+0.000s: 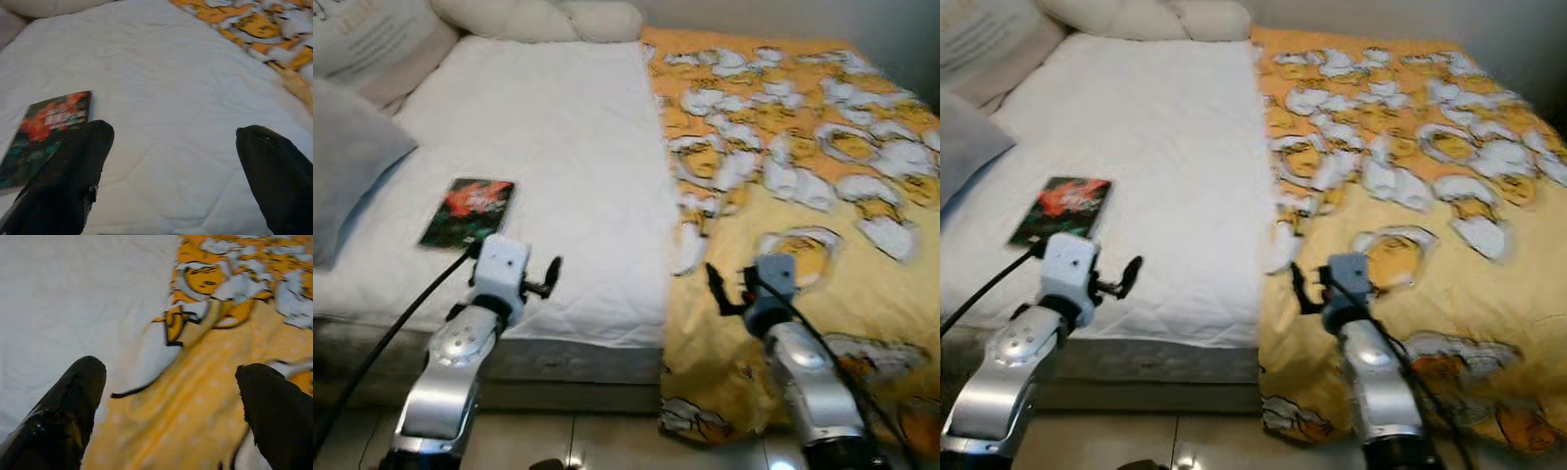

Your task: Clean up the room

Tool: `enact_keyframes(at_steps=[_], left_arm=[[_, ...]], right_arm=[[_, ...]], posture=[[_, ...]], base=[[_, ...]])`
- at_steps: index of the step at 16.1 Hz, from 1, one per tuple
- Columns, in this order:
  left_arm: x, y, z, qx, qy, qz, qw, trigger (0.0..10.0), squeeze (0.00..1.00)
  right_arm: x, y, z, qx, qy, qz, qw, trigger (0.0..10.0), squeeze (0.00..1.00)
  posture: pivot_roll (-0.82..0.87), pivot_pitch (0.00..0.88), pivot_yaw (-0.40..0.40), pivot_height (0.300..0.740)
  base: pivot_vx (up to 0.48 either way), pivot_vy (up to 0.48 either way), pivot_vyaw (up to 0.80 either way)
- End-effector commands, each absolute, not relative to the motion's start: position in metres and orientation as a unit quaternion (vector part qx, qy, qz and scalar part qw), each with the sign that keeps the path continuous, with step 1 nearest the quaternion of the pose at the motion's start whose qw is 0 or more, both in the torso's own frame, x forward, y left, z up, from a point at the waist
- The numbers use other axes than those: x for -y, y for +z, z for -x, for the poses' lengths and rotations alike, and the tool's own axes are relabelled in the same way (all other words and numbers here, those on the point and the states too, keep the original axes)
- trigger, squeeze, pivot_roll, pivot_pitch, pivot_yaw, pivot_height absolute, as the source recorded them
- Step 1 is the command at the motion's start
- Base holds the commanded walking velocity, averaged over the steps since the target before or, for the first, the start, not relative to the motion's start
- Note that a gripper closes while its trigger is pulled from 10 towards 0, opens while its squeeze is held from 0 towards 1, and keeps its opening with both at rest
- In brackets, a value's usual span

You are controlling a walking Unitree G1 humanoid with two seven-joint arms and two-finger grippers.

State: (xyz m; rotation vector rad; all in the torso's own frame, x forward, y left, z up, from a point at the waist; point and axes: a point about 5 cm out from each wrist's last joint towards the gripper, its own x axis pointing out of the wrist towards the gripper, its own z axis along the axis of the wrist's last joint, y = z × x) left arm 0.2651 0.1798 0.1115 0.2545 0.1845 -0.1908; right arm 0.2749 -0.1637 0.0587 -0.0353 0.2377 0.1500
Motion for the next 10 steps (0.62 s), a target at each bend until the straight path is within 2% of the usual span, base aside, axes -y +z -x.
enact_keyframes(at_steps=[1,3,6,8,9,10], left_arm=[[-0.183,0.111,-0.264,-0.096,-0.091,-0.129,0.983,10.0,0.0],[-0.183,0.111,-0.264,-0.096,-0.095,-0.13,0.982,10.0,0.0],[-0.183,0.11,-0.264,-0.099,-0.096,-0.135,0.981,10.0,0.0],[-0.181,0.109,-0.263,-0.106,-0.112,-0.148,0.977,10.0,0.0],[-0.179,0.107,-0.262,-0.114,-0.131,-0.153,0.973,10.0,0.0],[-0.177,0.107,-0.261,-0.119,-0.152,-0.156,0.969,10.0,0.0]], right_arm=[[0.154,0.063,-0.28,-0.114,0.094,0.017,0.989,10.0,0.0],[0.155,0.061,-0.279,-0.117,0.085,-0.004,0.989,10.0,0.0],[0.154,0.056,-0.279,-0.14,0.098,0.007,0.985,10.0,0.0],[0.152,0.054,-0.28,-0.161,0.11,0.008,0.981,10.0,0.0],[0.153,0.048,-0.282,-0.188,0.11,0.021,0.976,10.0,1.0],[0.153,0.045,-0.286,-0.202,0.117,0.035,0.972,10.0,1.0]], posture=[[-0.01,0.0,-0.038,0.74],[-0.01,0.0,-0.035,0.74],[-0.01,0.0,-0.034,0.74],[-0.01,0.0,-0.033,0.74],[-0.01,0.0,-0.033,0.74],[0.0,0.0,-0.034,0.74]], base=[[0.292,0.0,0.8],[0.296,0.0,0.0],[0.275,0.0,0.0],[0.0,0.0,0.0],[0.0,0.0,0.0],[0.0,0.0,0.0]])
